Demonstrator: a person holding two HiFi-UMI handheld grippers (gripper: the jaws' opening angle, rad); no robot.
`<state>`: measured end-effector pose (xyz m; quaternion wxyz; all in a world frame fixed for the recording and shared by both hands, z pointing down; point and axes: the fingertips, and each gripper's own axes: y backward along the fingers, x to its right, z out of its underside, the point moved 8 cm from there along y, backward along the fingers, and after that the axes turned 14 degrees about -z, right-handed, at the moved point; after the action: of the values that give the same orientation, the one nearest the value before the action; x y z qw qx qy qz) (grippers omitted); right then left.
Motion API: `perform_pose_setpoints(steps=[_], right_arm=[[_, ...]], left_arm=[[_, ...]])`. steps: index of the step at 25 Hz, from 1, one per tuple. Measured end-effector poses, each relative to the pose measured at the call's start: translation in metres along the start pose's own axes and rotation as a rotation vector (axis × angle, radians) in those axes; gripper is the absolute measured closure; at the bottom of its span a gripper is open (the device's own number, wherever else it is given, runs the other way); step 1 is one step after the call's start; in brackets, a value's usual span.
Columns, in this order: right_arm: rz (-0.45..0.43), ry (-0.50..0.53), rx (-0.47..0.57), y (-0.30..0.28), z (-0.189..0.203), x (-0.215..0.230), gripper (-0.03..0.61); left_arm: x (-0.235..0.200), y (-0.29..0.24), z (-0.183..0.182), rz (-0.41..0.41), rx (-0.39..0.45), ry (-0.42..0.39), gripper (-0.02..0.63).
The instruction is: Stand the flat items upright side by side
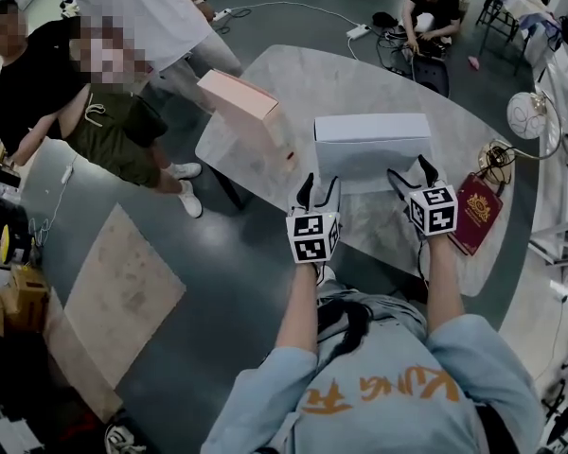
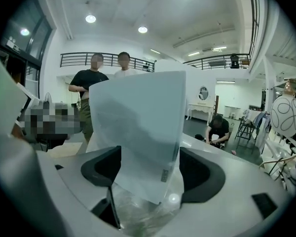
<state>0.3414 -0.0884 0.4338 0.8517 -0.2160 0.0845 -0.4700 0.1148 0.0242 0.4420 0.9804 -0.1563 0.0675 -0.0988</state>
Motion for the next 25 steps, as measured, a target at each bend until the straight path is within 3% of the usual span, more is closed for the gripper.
perform_pose_setpoints(steps=[3, 7, 10, 14, 18, 25], right_arm=[[-0.001, -0.015, 0.003, 0.007, 0.007, -0.005, 0.224], [-0.022, -0.018, 0.041, 0.022, 0.013, -0.014, 0.407], [-0.046, -0.021, 0.064, 0.034, 0.017, -0.023, 0.459], [-0.075, -0.035, 0.095, 0.048, 0.024, -0.032, 0.575], [-0.153, -0.065, 0.139, 0.059, 0.03, -0.042, 0.577], [-0.188, -0.079, 0.158, 0.057, 0.032, -0.049, 0.577]], left_arm=[[0.004, 0.012, 0.003, -0.01, 0.01, 0.005, 0.396], [0.008, 0.029, 0.01, -0.04, 0.017, 0.026, 0.475], [0.012, 0.043, 0.015, -0.063, 0.019, 0.037, 0.528], [0.018, 0.057, 0.02, -0.093, 0.024, 0.038, 0.582], [0.022, 0.067, 0.022, -0.106, 0.019, 0.027, 0.601], [0.02, 0.078, 0.024, -0.164, 0.004, -0.037, 0.601]])
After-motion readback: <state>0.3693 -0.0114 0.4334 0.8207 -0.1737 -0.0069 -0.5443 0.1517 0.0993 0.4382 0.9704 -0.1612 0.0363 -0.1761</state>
